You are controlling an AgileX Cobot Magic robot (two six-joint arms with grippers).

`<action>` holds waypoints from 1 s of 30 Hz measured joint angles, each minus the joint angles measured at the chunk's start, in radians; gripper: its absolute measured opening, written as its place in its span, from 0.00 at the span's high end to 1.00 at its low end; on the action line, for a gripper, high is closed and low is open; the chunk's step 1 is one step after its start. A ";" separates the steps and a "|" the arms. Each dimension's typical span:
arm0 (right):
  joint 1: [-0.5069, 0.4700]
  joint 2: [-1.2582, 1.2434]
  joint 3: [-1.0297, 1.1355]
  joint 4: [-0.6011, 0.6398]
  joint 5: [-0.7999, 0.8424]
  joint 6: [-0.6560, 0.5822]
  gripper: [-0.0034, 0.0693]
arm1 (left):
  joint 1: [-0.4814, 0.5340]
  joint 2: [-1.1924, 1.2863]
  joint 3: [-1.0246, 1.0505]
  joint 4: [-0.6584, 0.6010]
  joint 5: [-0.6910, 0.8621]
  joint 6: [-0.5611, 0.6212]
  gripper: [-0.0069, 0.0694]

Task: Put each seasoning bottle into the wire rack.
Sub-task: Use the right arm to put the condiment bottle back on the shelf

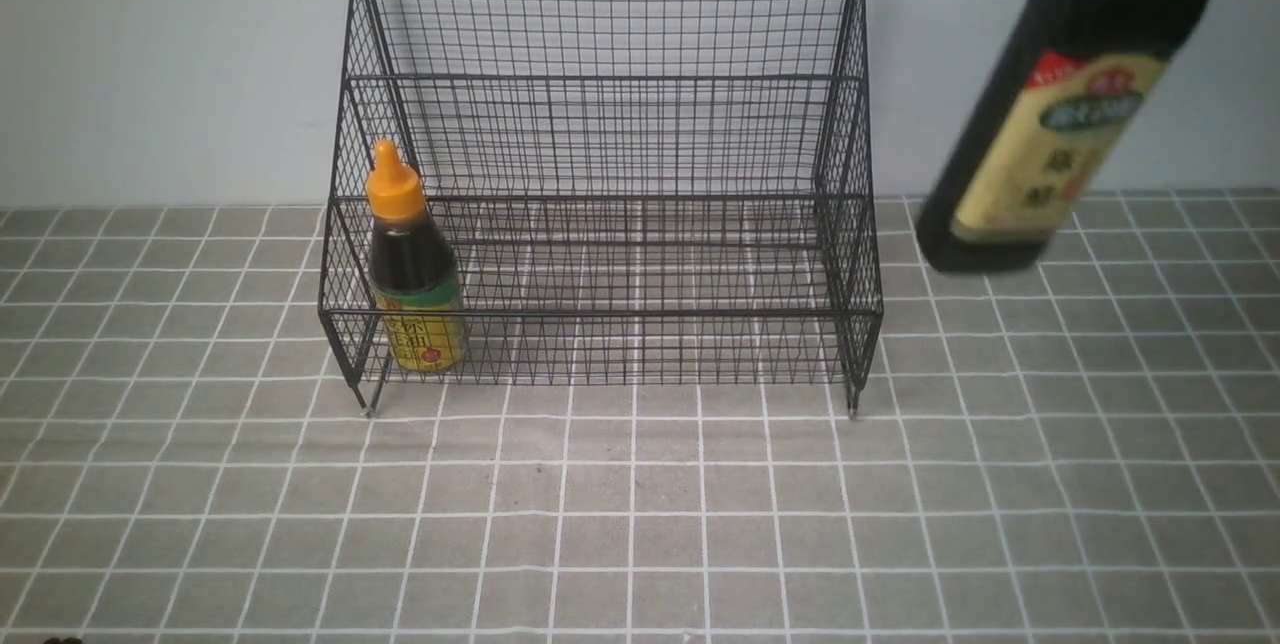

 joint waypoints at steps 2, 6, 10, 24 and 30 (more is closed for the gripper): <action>0.052 0.007 -0.007 -0.004 -0.026 0.007 0.52 | 0.000 0.000 0.000 0.000 0.000 0.000 0.92; 0.140 0.039 -0.008 0.003 -0.065 0.020 0.52 | 0.000 0.000 0.000 0.000 0.000 0.000 0.92; 0.224 0.102 -0.007 0.013 -0.140 0.048 0.52 | 0.000 0.000 0.000 0.000 0.000 0.000 0.92; 0.260 0.284 -0.007 -0.010 -0.286 0.073 0.52 | 0.000 0.000 0.000 0.000 0.000 0.000 0.92; 0.260 0.342 -0.007 -0.080 -0.189 0.073 0.52 | 0.000 0.000 0.000 0.000 0.000 0.000 0.92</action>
